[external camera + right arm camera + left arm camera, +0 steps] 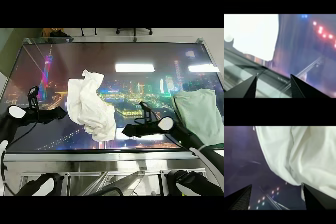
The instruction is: Fold the shirts.
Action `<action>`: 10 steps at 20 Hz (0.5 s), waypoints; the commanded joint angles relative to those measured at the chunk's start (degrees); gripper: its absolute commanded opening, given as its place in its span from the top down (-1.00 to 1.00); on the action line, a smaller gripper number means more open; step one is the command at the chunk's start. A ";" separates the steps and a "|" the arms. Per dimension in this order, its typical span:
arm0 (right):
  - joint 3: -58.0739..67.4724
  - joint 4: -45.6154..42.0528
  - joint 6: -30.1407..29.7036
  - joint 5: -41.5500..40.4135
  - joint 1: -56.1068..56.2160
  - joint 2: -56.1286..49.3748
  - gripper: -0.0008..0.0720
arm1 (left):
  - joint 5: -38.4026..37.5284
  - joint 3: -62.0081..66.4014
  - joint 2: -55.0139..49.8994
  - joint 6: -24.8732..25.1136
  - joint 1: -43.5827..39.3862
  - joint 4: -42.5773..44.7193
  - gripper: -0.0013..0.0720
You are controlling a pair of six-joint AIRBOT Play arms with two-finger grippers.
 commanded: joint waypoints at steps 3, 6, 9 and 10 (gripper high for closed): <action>2.08 7.69 -7.32 -12.85 8.07 -12.11 -0.27 | 1.66 8.13 -16.98 8.17 2.43 -8.66 -0.94; 4.13 12.59 -12.92 -13.31 8.07 -14.38 -0.27 | 2.12 14.01 -24.57 8.17 0.07 -8.79 -0.94; 4.59 14.69 -14.08 -13.29 8.11 -16.55 -0.27 | 0.55 18.23 -30.73 8.13 -1.81 -8.76 -0.94; 4.59 15.17 -14.10 -13.33 8.46 -17.38 -0.27 | 0.09 18.91 -31.95 8.15 -2.10 -8.74 -0.94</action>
